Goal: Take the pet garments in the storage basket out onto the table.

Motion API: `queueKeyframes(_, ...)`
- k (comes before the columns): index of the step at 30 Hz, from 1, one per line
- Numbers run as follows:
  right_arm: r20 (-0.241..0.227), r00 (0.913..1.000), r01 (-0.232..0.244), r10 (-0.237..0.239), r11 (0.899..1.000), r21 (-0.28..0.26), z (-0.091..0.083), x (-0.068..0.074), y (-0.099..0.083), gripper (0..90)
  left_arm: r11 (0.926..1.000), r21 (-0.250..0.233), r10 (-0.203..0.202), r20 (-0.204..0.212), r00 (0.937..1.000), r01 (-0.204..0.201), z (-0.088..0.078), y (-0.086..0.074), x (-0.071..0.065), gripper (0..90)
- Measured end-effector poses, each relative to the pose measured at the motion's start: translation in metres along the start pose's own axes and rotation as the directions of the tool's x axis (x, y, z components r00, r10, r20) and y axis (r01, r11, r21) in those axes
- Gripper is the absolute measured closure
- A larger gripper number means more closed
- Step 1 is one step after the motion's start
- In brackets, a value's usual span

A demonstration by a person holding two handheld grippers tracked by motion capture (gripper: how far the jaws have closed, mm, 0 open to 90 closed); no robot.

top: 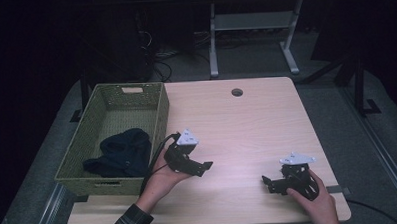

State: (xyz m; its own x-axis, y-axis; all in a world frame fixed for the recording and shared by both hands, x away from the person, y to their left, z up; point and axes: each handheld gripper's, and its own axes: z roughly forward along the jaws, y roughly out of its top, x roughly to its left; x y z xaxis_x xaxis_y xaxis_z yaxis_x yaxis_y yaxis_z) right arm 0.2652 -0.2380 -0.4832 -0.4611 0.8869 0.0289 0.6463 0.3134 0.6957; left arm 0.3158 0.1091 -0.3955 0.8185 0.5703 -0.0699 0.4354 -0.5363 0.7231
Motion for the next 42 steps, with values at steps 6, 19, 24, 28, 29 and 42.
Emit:
queueKeyframes(6, 0.001, 1.0000, 0.001, -0.001, 1.000, -0.001, 0.000, 0.000, 0.000, 0.0, 1.0000, -0.009, 0.002, 0.009, 1.0000, -0.002, -0.006, 0.007, 0.002, 14.1)
queueKeyframes(19, 0.000, 1.0000, 0.001, -0.001, 1.000, 0.000, 0.000, 0.000, 0.000, 0.0, 0.9995, -0.030, -0.005, 0.021, 0.9998, 0.006, -0.021, 0.022, 0.010, 14.1)
queueKeyframes(24, 0.000, 1.0000, 0.001, -0.001, 1.000, 0.000, 0.000, 0.000, 0.000, 0.0, 0.9996, -0.026, -0.006, 0.023, 0.9997, 0.007, -0.027, 0.026, 0.017, 14.4)
queueKeyframes(28, 0.000, 1.0000, 0.001, -0.001, 1.000, 0.000, 0.000, 0.000, 0.000, 0.0, 0.9988, -0.043, -0.023, 0.017, 0.9996, 0.024, -0.034, 0.026, 0.023, 14.4)
queueKeyframes(29, 0.000, 1.0000, 0.001, -0.001, 1.000, 0.000, 0.000, 0.000, 0.000, 0.0, 0.9985, -0.048, -0.026, 0.014, 0.9996, 0.026, -0.035, 0.026, 0.024, 14.4)
queueKeyframes(42, 0.000, 1.0000, 0.001, -0.001, 1.000, 0.000, 0.000, 0.000, 0.000, 0.0, 0.9968, -0.065, -0.048, -0.022, 0.9986, 0.047, -0.052, 0.019, 0.041, 14.4)
